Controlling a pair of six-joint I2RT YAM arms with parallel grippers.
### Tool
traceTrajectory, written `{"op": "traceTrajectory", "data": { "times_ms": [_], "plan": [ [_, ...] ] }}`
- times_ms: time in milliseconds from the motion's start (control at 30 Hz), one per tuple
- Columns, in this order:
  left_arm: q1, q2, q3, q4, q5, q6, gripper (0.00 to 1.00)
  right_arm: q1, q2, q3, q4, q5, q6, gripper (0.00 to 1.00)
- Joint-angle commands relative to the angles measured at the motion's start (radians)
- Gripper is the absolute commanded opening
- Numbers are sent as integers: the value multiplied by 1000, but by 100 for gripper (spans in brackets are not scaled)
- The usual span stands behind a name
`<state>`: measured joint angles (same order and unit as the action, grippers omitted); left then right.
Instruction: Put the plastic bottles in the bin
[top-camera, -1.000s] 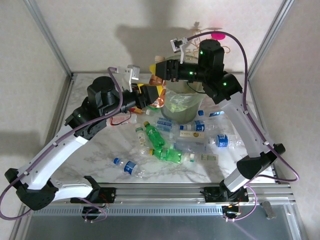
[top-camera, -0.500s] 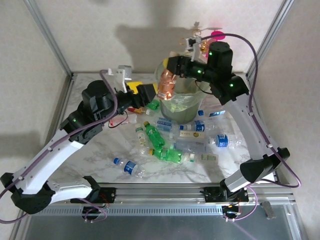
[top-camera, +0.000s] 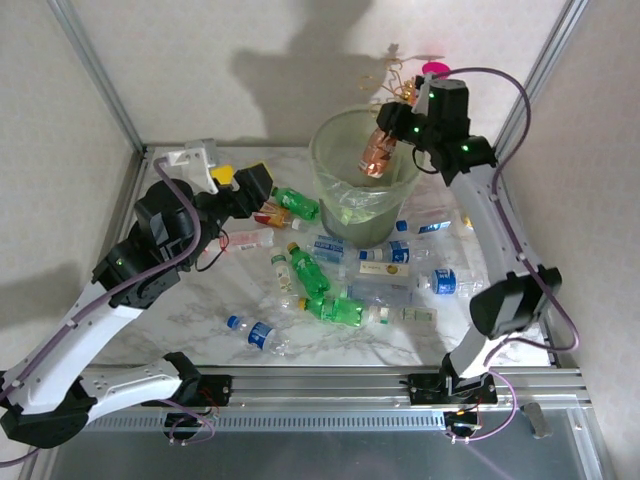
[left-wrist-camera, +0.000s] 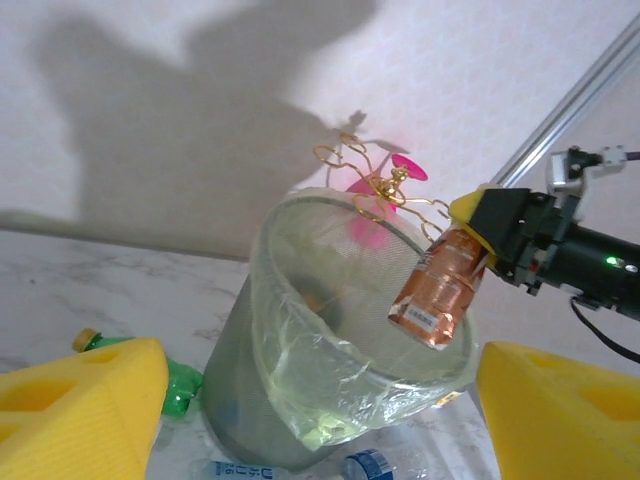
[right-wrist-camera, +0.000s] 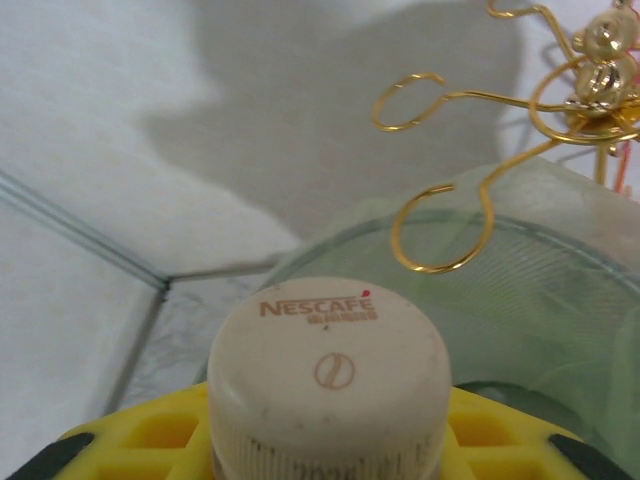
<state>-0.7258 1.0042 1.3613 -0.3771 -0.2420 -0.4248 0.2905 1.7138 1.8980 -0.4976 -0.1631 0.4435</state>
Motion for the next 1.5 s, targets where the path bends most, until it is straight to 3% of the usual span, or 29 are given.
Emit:
{"op": "traceTrajectory", "data": {
  "times_ms": [0,200,367,767,1200,1467],
  "plan": [
    [-4,-24,-22,-16,-46,-21,80,13,74,98,-114,96,-79,22],
    [-4,-31,-36,-3,-48,-30,80,99,152,123,-171,205,-161,23],
    [-3,-27,-45,-32,-52,-19,80,131,229,142,-265,257,-126,26],
    [15,-60,-93,-48,-72,19,81,131,405,205,-450,317,119,20],
    [37,-92,-127,-53,-83,4,81,102,524,254,-487,284,175,27],
    [39,-99,-137,-57,-89,5,81,101,509,248,-464,284,174,50]
  ]
}}
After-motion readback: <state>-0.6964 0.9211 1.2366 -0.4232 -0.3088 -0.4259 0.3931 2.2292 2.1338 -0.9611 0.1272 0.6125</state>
